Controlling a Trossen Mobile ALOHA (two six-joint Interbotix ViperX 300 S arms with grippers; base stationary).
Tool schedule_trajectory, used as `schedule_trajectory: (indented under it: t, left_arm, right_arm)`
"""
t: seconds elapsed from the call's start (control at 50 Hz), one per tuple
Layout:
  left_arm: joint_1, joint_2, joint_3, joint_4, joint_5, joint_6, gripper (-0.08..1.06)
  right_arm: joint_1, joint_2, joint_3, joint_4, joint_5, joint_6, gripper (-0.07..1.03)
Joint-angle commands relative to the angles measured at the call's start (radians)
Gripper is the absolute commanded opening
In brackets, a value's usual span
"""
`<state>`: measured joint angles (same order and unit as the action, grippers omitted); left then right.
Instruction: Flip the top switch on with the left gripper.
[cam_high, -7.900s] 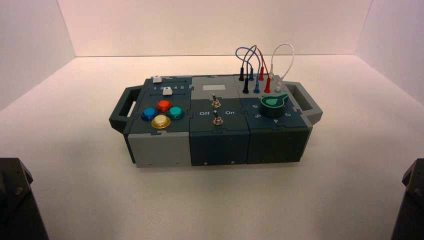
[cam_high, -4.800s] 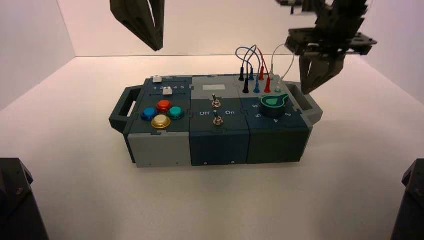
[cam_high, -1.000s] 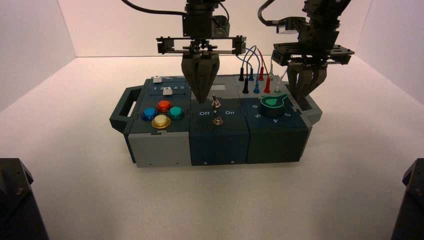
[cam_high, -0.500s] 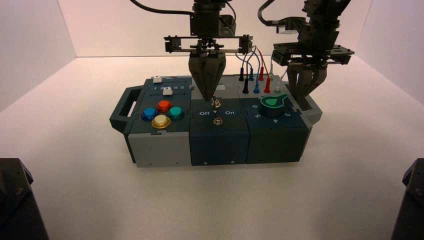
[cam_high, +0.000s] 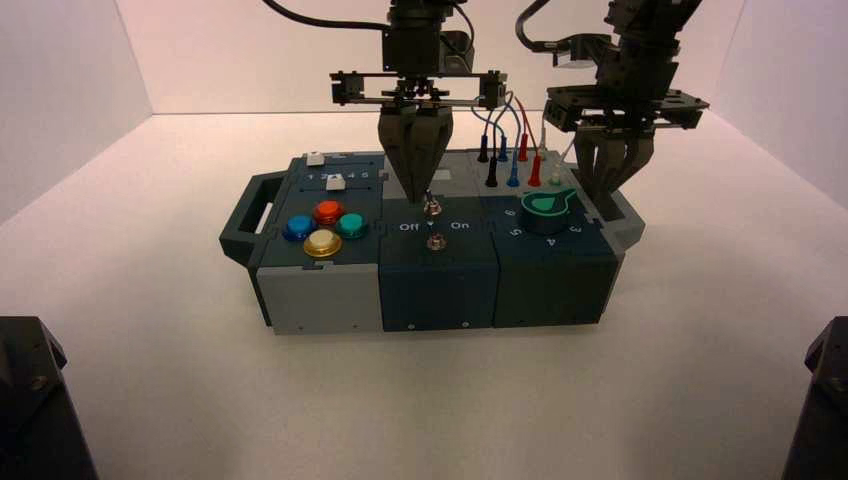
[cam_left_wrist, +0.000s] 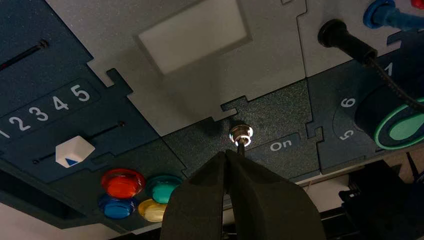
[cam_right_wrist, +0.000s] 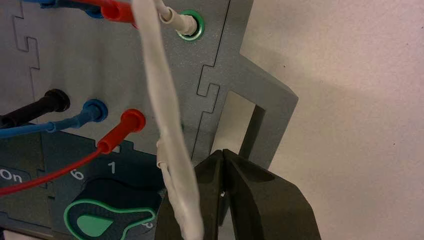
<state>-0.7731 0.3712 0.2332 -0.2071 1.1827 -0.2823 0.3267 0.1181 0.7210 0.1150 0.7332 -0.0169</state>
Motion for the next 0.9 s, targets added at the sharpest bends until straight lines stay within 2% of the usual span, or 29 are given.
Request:
schedule_trajectory:
  t: [0.02,0.9]
  left_arm:
    - [-0.028,-0.023,-0.037,-0.005,0.012,-0.005,-0.03]
    - [-0.055,-0.005,-0.055,-0.005,0.031,-0.005,-0.03]
  right_arm:
    - [0.011,0.009,0.003,-0.003,-0.005,-0.008,-0.02]
    - [0.011,0.006,0.002,-0.003,-0.002,-0.008,-0.02]
